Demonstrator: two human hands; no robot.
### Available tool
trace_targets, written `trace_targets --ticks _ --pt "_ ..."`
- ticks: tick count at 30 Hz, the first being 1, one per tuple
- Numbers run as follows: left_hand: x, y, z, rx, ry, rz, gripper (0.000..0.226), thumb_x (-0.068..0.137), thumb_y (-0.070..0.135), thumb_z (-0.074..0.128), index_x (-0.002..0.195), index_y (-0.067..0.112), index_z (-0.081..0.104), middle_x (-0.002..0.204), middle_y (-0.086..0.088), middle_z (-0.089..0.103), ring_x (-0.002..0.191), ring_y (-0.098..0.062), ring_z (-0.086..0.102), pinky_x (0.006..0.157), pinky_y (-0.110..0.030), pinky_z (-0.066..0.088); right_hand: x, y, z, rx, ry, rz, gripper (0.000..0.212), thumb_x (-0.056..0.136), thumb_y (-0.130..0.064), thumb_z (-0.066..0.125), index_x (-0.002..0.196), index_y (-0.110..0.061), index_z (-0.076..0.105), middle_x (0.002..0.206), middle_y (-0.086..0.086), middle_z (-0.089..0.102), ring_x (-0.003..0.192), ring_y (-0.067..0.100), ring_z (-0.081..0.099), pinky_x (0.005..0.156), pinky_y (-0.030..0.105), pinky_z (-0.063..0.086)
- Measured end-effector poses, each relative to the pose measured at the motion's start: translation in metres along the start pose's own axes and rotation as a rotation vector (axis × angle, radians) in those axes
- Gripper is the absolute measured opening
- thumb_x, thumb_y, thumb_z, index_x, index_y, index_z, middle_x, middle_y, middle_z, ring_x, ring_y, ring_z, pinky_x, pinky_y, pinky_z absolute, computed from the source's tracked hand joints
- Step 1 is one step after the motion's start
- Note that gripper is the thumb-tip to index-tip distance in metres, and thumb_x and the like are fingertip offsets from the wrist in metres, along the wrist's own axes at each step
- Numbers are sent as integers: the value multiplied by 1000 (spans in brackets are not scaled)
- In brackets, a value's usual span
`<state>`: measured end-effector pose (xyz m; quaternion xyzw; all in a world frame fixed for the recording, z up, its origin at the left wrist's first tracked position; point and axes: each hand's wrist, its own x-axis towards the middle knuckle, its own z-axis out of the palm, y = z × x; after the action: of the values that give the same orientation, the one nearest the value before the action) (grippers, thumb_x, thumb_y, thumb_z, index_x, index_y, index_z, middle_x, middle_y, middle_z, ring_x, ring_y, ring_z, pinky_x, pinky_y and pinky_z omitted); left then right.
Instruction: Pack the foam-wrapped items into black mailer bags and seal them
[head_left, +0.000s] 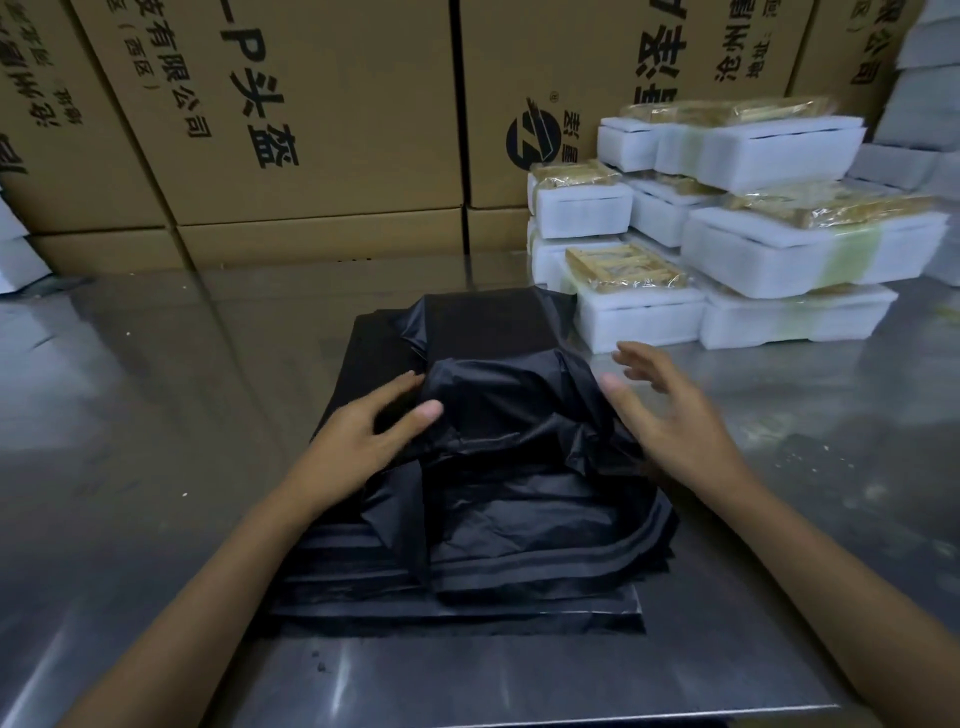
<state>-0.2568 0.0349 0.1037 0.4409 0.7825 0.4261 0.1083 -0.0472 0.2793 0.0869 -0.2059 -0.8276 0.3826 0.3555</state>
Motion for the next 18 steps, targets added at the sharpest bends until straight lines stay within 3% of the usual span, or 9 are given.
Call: trace_targets --ticks 1,2,4,6,8,11,14,16,18 --pt "-13 4 -7 -68 86 60 36 90 49 64 123 37 65 137 24 55 130 4 47 110 -19 38 -8 0 -9 8 28 -36 39 94 -37 65 131 -28 57 127 -13 64 120 3 58 105 24 45" --pt "-23 7 -15 -134 94 107 20 96 25 64 113 30 71 132 20 61 128 2 52 106 -18 41 -15 2 -18 33 10 -62 36 97 -9 60 128 -28 59 127 -11 65 122 6 58 107 21 43" --pt "-42 12 -36 -228 -146 164 38 90 -3 54 116 19 71 138 9 60 133 -7 50 105 -18 41 -31 -2 -34 92 -163 -97 72 84 25 45 128 -30 59 136 -5 62 133 9 52 113 16 35" --pt "-55 12 -50 -246 -524 130 56 80 -8 51 127 21 63 151 11 46 142 -6 37 109 -17 35 -45 -10 -41 133 -390 -110 84 77 32 41 136 -27 56 148 -10 52 143 5 39 117 17 27" --pt "-58 9 -47 -149 -662 91 57 83 -11 59 131 20 59 153 18 40 144 -1 30 113 -17 30 -54 -16 -41 170 -531 -106 76 82 27 49 139 -22 55 155 -15 43 145 -3 31 116 14 28" --pt "-54 8 -32 -140 -442 50 38 83 -2 74 115 14 63 139 10 58 134 -7 48 110 -20 37 -61 -22 -32 176 -519 -75 46 87 15 64 121 -16 68 144 -9 55 137 -4 44 109 14 39" --pt "-51 10 -34 -228 -190 58 25 80 19 79 105 21 74 122 2 70 118 -14 63 96 -20 48 -57 -27 -29 196 -318 -20 22 84 -1 71 93 -21 74 112 -3 74 114 4 64 99 13 46" --pt "-47 9 -38 -360 -48 12 34 75 34 85 105 22 74 119 -1 72 112 -19 67 95 -33 51 -53 -30 -31 255 -188 1 11 80 -19 69 88 -23 75 93 -8 78 94 1 70 85 13 51" --pt "-39 10 -39 -535 70 -40 41 72 40 84 109 25 74 120 -3 71 112 -23 67 95 -42 49 -45 -34 -30 326 -68 41 10 84 -24 68 91 -24 75 88 -15 78 85 -3 71 74 8 50"
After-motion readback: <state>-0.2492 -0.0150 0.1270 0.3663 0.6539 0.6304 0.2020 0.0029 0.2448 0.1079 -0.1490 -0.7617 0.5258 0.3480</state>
